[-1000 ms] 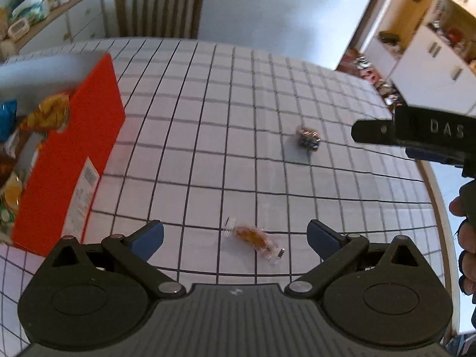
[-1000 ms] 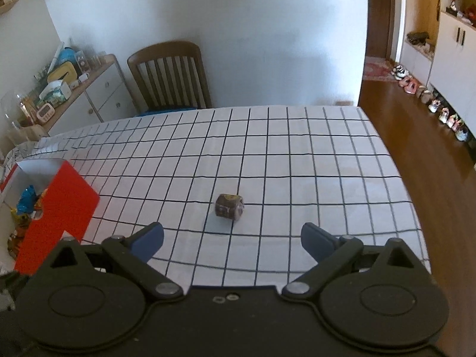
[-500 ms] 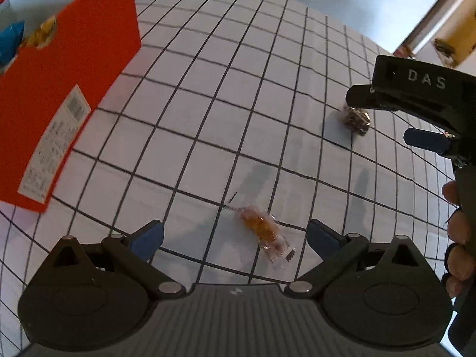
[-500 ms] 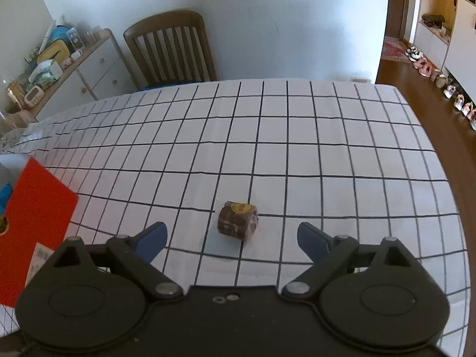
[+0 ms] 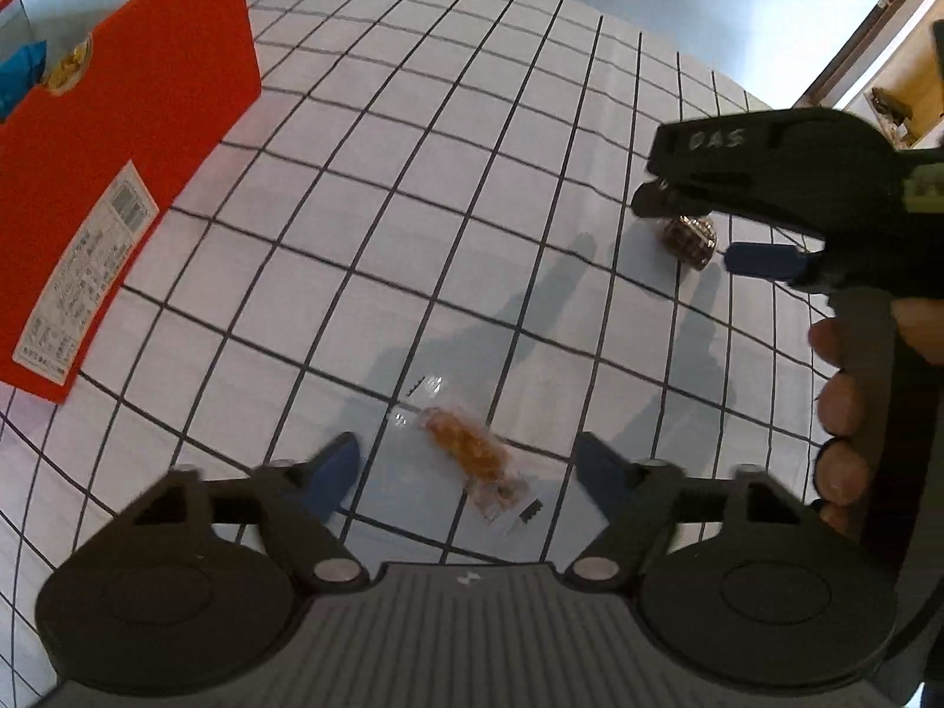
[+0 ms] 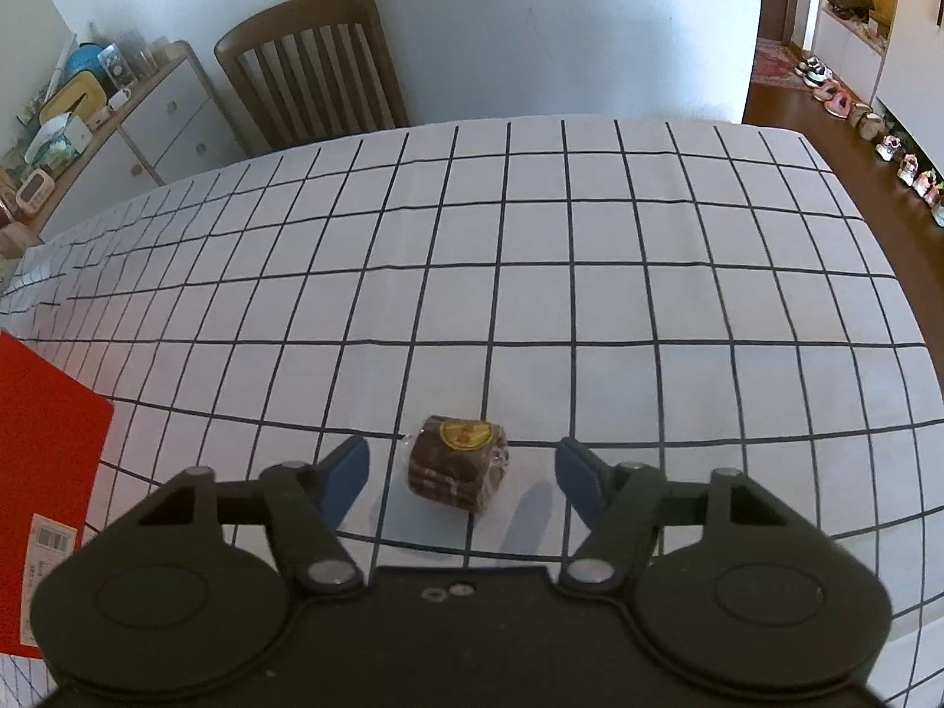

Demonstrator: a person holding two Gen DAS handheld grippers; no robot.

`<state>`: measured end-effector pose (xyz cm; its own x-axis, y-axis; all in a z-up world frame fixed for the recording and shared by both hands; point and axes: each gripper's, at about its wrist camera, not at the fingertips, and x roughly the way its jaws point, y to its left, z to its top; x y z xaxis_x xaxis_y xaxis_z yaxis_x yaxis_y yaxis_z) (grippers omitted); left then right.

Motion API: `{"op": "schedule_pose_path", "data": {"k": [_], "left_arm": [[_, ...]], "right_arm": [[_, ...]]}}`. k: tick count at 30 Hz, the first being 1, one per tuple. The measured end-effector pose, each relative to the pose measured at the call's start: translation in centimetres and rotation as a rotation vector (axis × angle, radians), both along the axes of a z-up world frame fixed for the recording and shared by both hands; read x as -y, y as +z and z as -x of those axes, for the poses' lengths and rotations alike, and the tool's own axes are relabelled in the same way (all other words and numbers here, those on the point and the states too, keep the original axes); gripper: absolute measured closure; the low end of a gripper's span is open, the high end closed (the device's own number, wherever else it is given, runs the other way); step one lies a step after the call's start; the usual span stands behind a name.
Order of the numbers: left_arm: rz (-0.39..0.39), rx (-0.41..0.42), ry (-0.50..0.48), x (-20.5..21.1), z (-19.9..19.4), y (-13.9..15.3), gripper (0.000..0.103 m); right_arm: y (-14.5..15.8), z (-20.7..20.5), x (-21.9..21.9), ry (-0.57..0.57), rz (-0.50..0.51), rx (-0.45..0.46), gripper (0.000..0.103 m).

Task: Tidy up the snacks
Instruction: 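Grasp the clear-wrapped candy with left tool while right tool grasps the brown cake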

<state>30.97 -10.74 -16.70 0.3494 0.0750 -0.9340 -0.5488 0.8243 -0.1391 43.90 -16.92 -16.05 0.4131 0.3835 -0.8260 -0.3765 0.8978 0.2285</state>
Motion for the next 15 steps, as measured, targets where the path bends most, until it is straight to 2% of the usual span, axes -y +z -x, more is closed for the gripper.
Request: {"op": "schedule_pose_path", "data": {"k": [2,6,10,15], "left_arm": [[-0.018,-0.002,0.0,0.0,-0.2,0.2,0.056],[-0.052,-0.007,-0.014,0.1,-0.2,0.3,0.071],[-0.049,0.003,-0.03,-0.1,0.1,0.2,0.078],[-0.028,0.016,-0.039,-1.1,0.6,0.0,0.079]], "right_arm": [[-0.2,-0.1,-0.2,-0.001,0.003,-0.005,0.044],[-0.4,-0.1,-0.5,-0.004,0.007,-0.001,0.054],[-0.4,0.0,-0.5,0.0,0.009,0.009,0.064],[-0.5,0.3,0.3,-0.004,0.01,0.03,0.067]]}}
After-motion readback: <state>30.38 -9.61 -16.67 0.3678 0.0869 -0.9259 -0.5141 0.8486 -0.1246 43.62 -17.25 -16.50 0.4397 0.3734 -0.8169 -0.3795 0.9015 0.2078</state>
